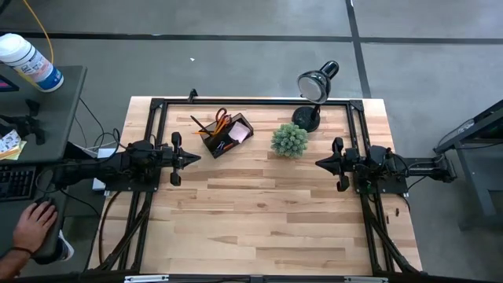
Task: Pick and place office supplies into organizer
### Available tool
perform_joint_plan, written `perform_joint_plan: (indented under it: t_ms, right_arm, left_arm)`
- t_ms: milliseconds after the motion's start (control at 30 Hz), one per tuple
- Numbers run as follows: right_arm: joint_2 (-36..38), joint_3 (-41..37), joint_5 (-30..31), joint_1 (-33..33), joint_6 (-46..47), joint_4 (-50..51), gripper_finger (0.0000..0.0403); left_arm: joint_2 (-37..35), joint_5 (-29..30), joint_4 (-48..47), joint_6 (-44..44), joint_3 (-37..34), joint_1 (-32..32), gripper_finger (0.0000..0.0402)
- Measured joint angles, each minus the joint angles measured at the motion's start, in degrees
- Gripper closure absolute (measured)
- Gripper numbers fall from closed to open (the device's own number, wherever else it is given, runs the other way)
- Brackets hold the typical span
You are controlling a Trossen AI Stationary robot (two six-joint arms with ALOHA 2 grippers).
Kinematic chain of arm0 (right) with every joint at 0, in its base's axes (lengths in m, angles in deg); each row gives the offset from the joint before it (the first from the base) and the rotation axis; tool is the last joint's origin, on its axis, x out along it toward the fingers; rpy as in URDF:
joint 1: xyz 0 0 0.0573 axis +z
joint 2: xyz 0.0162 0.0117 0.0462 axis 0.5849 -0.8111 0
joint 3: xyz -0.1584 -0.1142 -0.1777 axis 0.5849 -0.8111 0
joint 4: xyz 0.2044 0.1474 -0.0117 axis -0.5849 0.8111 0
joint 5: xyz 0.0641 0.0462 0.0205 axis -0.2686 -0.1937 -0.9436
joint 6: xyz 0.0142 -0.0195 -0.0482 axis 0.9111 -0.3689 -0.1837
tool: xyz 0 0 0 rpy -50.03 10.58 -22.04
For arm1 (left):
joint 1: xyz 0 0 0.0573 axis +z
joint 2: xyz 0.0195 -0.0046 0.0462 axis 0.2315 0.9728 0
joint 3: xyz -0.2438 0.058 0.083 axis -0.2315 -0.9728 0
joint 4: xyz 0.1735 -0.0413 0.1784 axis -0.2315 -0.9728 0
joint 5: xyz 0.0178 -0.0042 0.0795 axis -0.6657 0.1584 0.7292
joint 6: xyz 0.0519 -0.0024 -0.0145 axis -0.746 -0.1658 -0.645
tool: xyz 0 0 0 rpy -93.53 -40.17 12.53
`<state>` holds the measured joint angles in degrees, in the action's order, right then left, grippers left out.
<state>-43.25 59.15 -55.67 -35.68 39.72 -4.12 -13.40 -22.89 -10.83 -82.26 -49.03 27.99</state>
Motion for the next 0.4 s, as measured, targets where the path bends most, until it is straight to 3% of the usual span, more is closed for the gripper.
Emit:
perform_joint_plan:
  t_ms: [400]
  right_arm:
    - [0.02, 0.01, 0.00, -0.01, -0.02, 0.01, 0.0398]
  left_arm:
    - [0.00, 0.00, -0.01, 0.00, 0.00, 0.00, 0.0401]
